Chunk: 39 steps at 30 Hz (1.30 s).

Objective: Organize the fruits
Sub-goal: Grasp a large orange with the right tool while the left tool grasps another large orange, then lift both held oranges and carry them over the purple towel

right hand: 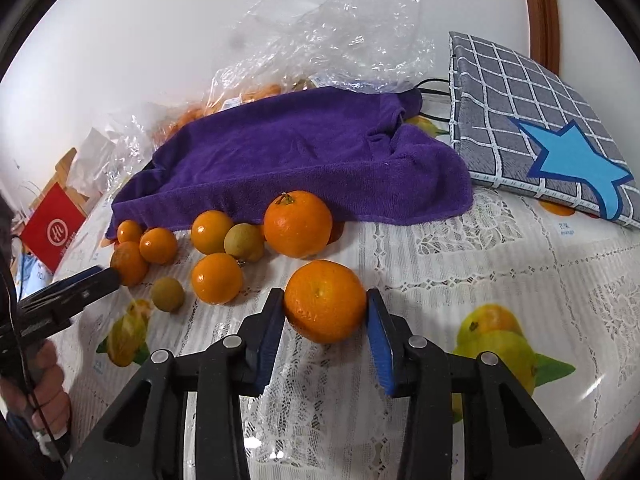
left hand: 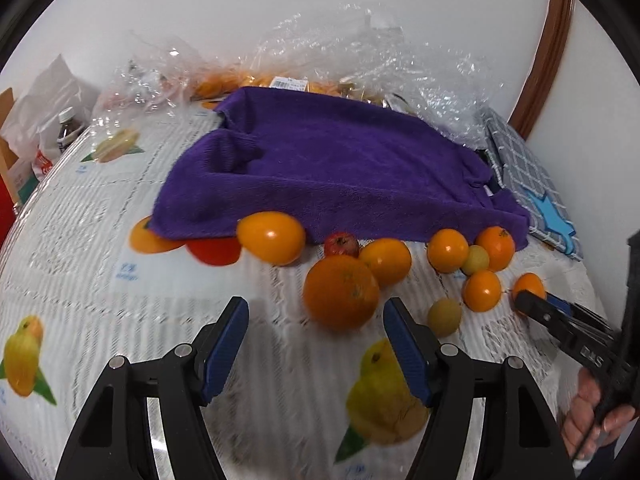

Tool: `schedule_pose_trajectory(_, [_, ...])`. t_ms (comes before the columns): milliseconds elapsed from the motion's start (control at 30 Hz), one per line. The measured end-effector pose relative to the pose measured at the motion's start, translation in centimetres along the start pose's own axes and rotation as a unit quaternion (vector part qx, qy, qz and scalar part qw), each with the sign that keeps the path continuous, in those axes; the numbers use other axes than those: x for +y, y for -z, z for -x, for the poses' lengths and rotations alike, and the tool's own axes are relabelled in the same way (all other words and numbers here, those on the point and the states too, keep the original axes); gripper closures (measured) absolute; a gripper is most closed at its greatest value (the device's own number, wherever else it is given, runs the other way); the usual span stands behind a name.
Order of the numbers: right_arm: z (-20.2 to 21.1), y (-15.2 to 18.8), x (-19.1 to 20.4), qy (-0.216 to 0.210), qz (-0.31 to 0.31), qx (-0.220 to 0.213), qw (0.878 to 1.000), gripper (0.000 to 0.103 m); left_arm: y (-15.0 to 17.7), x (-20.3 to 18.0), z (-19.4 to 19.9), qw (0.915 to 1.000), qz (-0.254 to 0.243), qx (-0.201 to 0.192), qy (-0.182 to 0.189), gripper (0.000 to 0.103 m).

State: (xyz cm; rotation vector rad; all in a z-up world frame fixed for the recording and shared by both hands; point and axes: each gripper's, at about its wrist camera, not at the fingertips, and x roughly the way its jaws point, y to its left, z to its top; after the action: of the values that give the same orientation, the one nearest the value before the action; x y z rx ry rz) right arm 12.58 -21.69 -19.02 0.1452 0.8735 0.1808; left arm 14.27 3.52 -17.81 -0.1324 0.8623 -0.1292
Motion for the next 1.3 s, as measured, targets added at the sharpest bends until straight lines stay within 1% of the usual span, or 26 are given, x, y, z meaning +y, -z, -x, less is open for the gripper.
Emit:
schedule_pose_trajectory(100, [0.1, 0.1, -0.2, -0.007, -0.004, -0.003, 1.000, 0.063, -0.4, -0.5, -0.6, 0.9999, -0.007, -0.008, -0.004, 0.035])
schedule_pose_trajectory(167, [0.1, 0.1, -0.3, -0.028, -0.004, 0.000, 1.000, 0.063, -0.3, -0.7, -0.9, 0.9999, -0.012, -0.003, -0.007, 0.036])
schedule_pose_trajectory(200, [0.0, 0.1, -0.4, -0.035, -0.005, 0.001, 0.999, 0.063, -0.4, -0.6, -1.0, 0.9999, -0.013, -0.001, 0.000, 0.037])
schedule_pose_trajectory(233, [0.0, 0.1, -0.5, -0.037, -0.006, 0.002, 0.999, 0.063, -0.4, -0.5, -1.0, 0.9999, -0.012, -0.002, 0.010, 0.046])
schedule_pose_trajectory(300, [0.0, 0.0, -0.5, -0.038, -0.009, 0.001, 0.999, 0.063, -0.4, 0.1, -0.9, 0.9992, 0.000, -0.005, 0.040, 0.060])
schedule_pose_trajectory(333, [0.0, 0.1, -0.5, -0.040, -0.008, 0.001, 0.999, 0.063, -0.4, 0.4, -0.9, 0.9988, 0.007, -0.006, 0.048, 0.063])
schedule_pose_trajectory(433, [0.0, 0.0, -0.3, -0.042, -0.005, -0.001, 0.999, 0.063, -0.2, 1.2, -0.2, 0.9977, 0.032, -0.026, 0.054, 0.063])
schedule_pose_trajectory(500, [0.0, 0.0, -0.1, -0.034, -0.002, 0.000, 0.999, 0.063, -0.1, 1.6, 0.4, 0.9961, 0.045, -0.043, 0.063, 0.063])
schedule_pose_trajectory(567, [0.1, 0.1, 0.0, -0.027, 0.001, -0.005, 1.000, 0.063, 0.1, 1.8, 1.0, 0.9947, 0.054, -0.060, 0.064, 0.063])
schedule_pose_trajectory(700, [0.8, 0.2, 0.0, -0.025, 0.001, -0.020, 0.999, 0.063, 0.2, 1.6, 1.8, 0.9936, 0.052, -0.080, 0.060, 0.063])
schedule_pose_trajectory(867, [1.7, 0.3, 0.1, -0.009, 0.010, -0.028, 1.000, 0.063, 0.2, 1.8, 2.8, 0.9911, 0.052, -0.105, 0.063, 0.063])
schedule_pose_trajectory(933, [2.4, 0.0, 0.0, -0.012, 0.003, -0.035, 0.999, 0.063, 0.3, 1.9, 3.3, 0.9898, 0.053, -0.117, 0.061, 0.063])
schedule_pose_trajectory(1033, [3.7, -0.8, -0.1, -0.023, -0.009, -0.045, 0.999, 0.063, 0.1, 2.1, 3.3, 0.9900, 0.058, -0.115, 0.059, 0.063])
schedule_pose_trajectory(1167, [5.1, -2.2, 0.2, -0.017, -0.001, -0.060, 0.998, 0.063, -0.7, 2.8, 3.7, 0.9901, 0.076, -0.103, 0.058, 0.063])
schedule_pose_trajectory(1233, [5.7, -3.3, 0.4, -0.018, 0.003, -0.066, 0.998, 0.063, -1.8, 2.9, 4.3, 0.9908, 0.075, -0.099, 0.054, 0.063])
schedule_pose_trajectory(1300, [6.0, -4.4, 0.5, -0.022, 0.005, -0.073, 0.997, 0.063, -3.0, 3.1, 5.0, 0.9909, 0.072, -0.102, 0.049, 0.063])
